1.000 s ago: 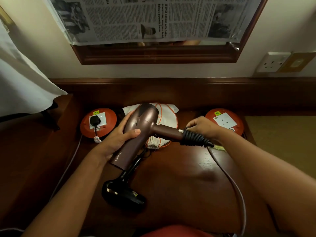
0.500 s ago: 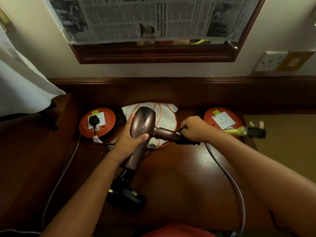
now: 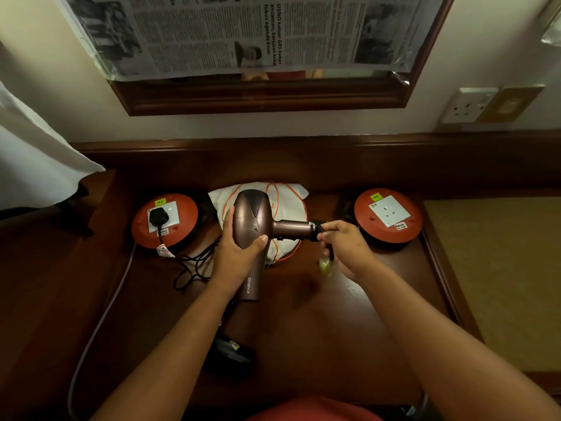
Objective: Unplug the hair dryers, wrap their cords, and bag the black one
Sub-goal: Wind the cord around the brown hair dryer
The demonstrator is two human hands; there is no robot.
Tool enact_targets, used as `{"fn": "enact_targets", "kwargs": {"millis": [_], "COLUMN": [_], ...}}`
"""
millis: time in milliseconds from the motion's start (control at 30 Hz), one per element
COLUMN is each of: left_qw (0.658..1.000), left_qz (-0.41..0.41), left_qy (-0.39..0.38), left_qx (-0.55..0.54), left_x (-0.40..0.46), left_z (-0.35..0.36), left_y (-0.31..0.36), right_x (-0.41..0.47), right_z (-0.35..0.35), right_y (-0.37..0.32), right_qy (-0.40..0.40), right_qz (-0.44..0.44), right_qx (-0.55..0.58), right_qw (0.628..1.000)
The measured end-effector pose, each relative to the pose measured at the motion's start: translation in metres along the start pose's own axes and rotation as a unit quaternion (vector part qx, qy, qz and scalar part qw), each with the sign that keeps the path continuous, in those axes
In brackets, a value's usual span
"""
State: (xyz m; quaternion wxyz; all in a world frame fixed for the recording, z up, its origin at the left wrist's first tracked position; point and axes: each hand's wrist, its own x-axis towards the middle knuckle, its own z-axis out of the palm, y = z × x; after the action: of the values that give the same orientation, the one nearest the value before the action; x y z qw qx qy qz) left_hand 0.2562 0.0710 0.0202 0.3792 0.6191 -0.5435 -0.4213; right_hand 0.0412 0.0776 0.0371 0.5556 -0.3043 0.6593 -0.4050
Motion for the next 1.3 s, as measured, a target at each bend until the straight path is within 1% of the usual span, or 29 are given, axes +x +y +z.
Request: {"fn": "enact_targets", "kwargs": {"millis": [100, 167, 300, 400, 467, 567, 733, 867, 1033, 1133, 1167, 1267, 1300], "left_qw": [0.999, 0.998, 0.994, 0.991, 0.991, 0.990, 0.982, 0.972, 0.967, 0.964, 0.963, 0.951, 0.946], "left_qz": [-0.022, -0.038, -0.062, -0.071, -0.062, -0.055, -0.091, -0.121, -0.143, -0.146, -0.147, -0.163, -0.168], "left_qy": [-0.012, -0.019, -0.007, -0.008, -0.010, -0.006, -0.026, -0.067, -0.107, -0.148, -0.160, -0.184, -0.193], "left_qx": [-0.033, -0.051, -0.090, -0.112, -0.120, -0.132, -0.163, -0.189, -0.182, -0.163, -0.160, -0.188, -0.197], "left_x": [0.002, 0.003, 0.007, 0.011, 0.012, 0.013, 0.015, 0.014, 0.009, 0.007, 0.007, 0.006, 0.006], "left_z": [0.002, 0.003, 0.005, 0.004, 0.002, -0.001, -0.006, -0.008, -0.013, -0.018, -0.019, -0.023, -0.025], "left_y": [0.001, 0.001, 0.001, 0.005, 0.009, 0.013, 0.013, 0.012, 0.010, 0.007, 0.006, 0.006, 0.005], "right_x": [-0.002, -0.003, -0.012, -0.013, -0.014, -0.014, -0.014, -0.012, -0.003, 0.007, 0.011, 0.020, 0.020], "right_z": [-0.004, -0.008, -0.014, -0.016, -0.017, -0.019, -0.018, -0.020, -0.025, -0.031, -0.034, -0.045, -0.048], "right_y": [0.006, 0.009, 0.015, 0.020, 0.022, 0.028, 0.037, 0.040, 0.039, 0.034, 0.032, 0.027, 0.023], "right_qy": [-0.021, -0.037, -0.099, -0.146, -0.178, -0.189, -0.196, -0.206, -0.183, -0.153, -0.148, -0.156, -0.159], "right_qz": [0.017, 0.018, 0.003, 0.004, 0.007, -0.006, -0.007, -0.027, -0.056, -0.070, -0.062, -0.040, -0.047], "right_qx": [0.063, 0.066, 0.013, 0.059, 0.088, 0.064, 0.030, -0.042, -0.154, -0.260, -0.286, -0.346, -0.357], "right_qw": [0.998, 0.997, 0.995, 0.988, 0.980, 0.980, 0.980, 0.977, 0.969, 0.951, 0.945, 0.924, 0.919]}}
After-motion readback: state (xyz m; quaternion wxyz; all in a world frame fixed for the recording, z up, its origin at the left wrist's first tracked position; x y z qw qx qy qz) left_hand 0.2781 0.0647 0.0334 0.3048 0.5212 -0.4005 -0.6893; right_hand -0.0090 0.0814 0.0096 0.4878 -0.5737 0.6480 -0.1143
